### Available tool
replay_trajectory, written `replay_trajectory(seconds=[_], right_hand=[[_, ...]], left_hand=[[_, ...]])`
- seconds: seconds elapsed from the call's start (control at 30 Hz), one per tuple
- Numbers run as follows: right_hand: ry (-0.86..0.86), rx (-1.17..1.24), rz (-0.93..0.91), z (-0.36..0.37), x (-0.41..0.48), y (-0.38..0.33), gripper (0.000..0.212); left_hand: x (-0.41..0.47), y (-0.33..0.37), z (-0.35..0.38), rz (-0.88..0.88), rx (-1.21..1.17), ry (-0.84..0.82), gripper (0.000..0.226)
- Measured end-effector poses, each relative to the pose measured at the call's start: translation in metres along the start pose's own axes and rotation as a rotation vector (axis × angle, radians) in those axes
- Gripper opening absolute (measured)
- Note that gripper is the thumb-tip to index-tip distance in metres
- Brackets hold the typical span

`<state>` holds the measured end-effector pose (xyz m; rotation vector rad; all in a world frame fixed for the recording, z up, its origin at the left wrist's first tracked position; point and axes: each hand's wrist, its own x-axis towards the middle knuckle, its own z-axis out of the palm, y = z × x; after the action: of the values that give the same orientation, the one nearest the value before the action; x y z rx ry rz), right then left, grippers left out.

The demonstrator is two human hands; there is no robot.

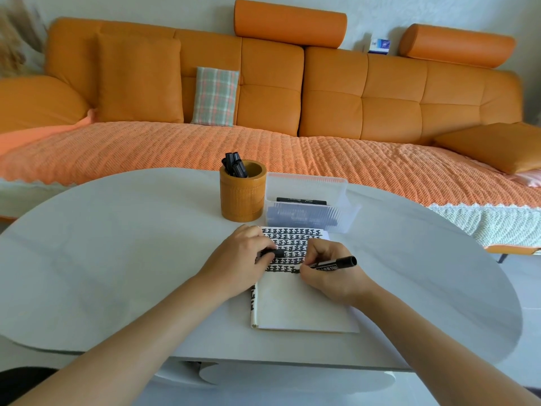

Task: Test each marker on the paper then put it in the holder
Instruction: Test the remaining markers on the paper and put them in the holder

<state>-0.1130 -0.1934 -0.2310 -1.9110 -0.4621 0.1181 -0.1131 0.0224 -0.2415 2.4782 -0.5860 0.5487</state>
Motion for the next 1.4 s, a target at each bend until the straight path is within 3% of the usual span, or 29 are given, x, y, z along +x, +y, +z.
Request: replay_trajectory(seconds=[0.27,0.33,0.4,0.53,0.7,0.8,1.0,1.4], right_hand=[[0.143,0.224,0.028,-0.007,0.001,-0.008,0.015],[0.172,0.212,0.006,-0.011,0.003,-0.013,0.009],[0.195,0.169,-0.003,-0.016,0.007,-0.017,0.017],[0.055,0.105,-0.044,-0.027,0.012,-0.018,0.035],[-0.049,0.173,0.113,-0.036,0.018,-0.026,0.039],[-0.043,0.012,0.037,-0.034,0.021,-0.027,0.025],[0.059,-0.377,-0.036,-0.027,0.028,-0.019,0.026],[0.023,-0.499,-0.114,-0.019,0.028,-0.026,0.019]], left_hand=[[-0.001,0.002,-0.006,0.005,-0.015,0.004,0.018],[0.001,0.001,-0.01,0.005,-0.026,0.019,0.019],[0.003,0.0,-0.013,-0.008,-0.039,0.037,0.02],[0.008,-0.005,-0.018,-0.015,-0.06,0.055,0.017],[0.013,-0.009,-0.023,-0.036,-0.093,0.06,0.017],[0.014,-0.01,-0.024,-0.055,-0.116,0.071,0.018],[0.016,-0.008,-0.023,-0.052,-0.124,0.078,0.018],[0.017,-0.001,-0.024,0.003,-0.128,-0.026,0.017]])
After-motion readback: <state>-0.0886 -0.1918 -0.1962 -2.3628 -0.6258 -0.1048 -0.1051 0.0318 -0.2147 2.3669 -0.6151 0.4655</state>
